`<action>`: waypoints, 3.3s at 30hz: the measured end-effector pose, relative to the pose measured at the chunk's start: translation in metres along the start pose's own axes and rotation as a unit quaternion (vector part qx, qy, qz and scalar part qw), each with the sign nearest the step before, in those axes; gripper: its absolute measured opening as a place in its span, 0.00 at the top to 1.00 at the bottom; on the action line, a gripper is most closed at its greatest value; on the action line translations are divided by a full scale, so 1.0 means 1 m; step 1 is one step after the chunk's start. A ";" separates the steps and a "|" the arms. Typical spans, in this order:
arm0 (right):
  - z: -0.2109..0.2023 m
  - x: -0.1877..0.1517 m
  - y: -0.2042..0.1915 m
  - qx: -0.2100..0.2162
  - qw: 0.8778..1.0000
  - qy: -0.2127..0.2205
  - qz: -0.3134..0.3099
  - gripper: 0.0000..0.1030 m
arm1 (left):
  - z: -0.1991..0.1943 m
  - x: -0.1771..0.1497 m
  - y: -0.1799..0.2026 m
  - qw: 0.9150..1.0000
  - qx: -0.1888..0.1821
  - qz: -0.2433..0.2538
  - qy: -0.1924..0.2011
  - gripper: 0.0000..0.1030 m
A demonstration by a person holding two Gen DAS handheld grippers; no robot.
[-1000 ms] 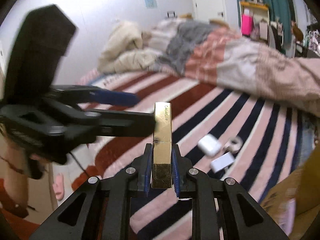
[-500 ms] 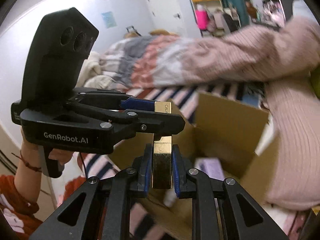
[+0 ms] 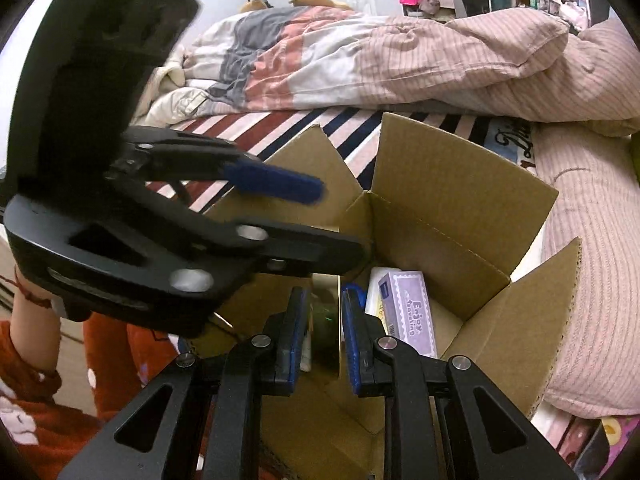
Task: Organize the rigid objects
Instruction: 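Lower the gold item into the cardboard box and open the right gripper, then grasp the white card-reader adapter with the right gripper, then carry the white adapter into the cardboard box and release it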
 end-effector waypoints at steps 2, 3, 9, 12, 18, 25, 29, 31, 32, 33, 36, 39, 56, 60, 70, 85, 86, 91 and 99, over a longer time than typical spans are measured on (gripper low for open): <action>-0.004 0.003 -0.006 -0.002 1.000 0.007 -0.001 0.87 | -0.021 -0.004 -0.014 1.000 0.015 -0.009 0.021 0.42; -0.007 0.006 -0.011 -0.001 1.000 0.017 -0.004 0.87 | -0.030 -0.007 -0.021 0.999 0.027 -0.013 0.029 0.39; -0.007 0.036 -0.067 0.051 0.995 0.070 -0.059 0.86 | -0.082 -0.043 -0.082 0.989 0.119 -0.058 0.070 0.32; 0.021 0.050 -0.102 0.075 0.992 0.069 -0.080 0.84 | -0.093 -0.068 -0.118 0.981 0.160 -0.083 0.077 0.31; 0.100 0.060 -0.147 0.094 0.991 0.039 -0.086 0.69 | -0.100 -0.115 -0.175 0.972 0.182 -0.126 0.078 0.28; 0.185 0.051 -0.132 0.007 0.998 -0.012 -0.056 0.49 | -0.082 -0.153 -0.212 0.971 0.182 -0.146 0.058 0.26; 0.205 0.044 -0.098 -0.088 0.996 -0.008 -0.029 0.38 | -0.065 -0.162 -0.225 0.973 0.170 -0.148 0.044 0.26; 0.211 0.041 -0.082 -0.117 0.993 -0.009 -0.017 0.38 | -0.060 -0.163 -0.230 0.974 0.163 -0.150 0.041 0.26; 0.216 0.040 -0.073 -0.125 0.992 -0.013 -0.009 0.38 | -0.057 -0.162 -0.232 0.975 0.158 -0.152 0.040 0.26; 0.221 0.039 -0.065 -0.127 0.992 -0.019 -0.001 0.38 | -0.054 -0.162 -0.235 0.975 0.153 -0.154 0.038 0.26; 0.230 0.038 -0.052 -0.110 0.994 -0.022 0.015 0.38 | -0.049 -0.161 -0.239 0.976 0.149 -0.154 0.036 0.26; 0.232 0.040 -0.049 -0.105 0.994 -0.012 0.005 0.38 | -0.046 -0.161 -0.240 0.976 0.148 -0.156 0.033 0.26; 0.173 0.063 -0.143 -0.017 0.991 0.058 -0.116 0.63 | -0.073 -0.137 -0.196 0.987 0.067 -0.134 0.054 0.26; 0.139 0.072 -0.175 0.019 0.983 0.094 -0.156 0.63 | -0.088 -0.117 -0.178 0.989 0.020 -0.126 0.068 0.50; 0.061 0.081 -0.155 -0.016 0.972 0.172 -0.160 0.63 | -0.088 -0.039 -0.111 0.995 -0.011 -0.063 0.076 0.76; -0.004 0.040 -0.025 -0.128 0.981 0.137 -0.044 0.63 | 0.025 0.025 0.014 0.997 -0.066 0.038 -0.025 0.76; -0.005 0.037 -0.022 -0.130 0.983 0.128 -0.035 0.63 | 0.028 0.024 0.018 0.996 -0.068 0.041 -0.029 0.77; -0.006 0.025 -0.021 -0.144 0.985 0.085 -0.047 0.63 | 0.039 0.018 0.026 0.995 -0.071 0.050 -0.050 0.76; 0.005 0.016 -0.025 -0.153 0.986 0.046 -0.049 0.63 | 0.014 0.009 0.002 0.998 -0.054 0.026 -0.023 0.53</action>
Point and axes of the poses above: each gripper's, at about its wrist camera, not at the fingertips, and z roughly the way its jaws point, y to its right, x to its top, the point moved 3 cm from there along z, roughly the way its jaws point, and after that the axes turned 11 degrees about x, right-handed, at the moved point
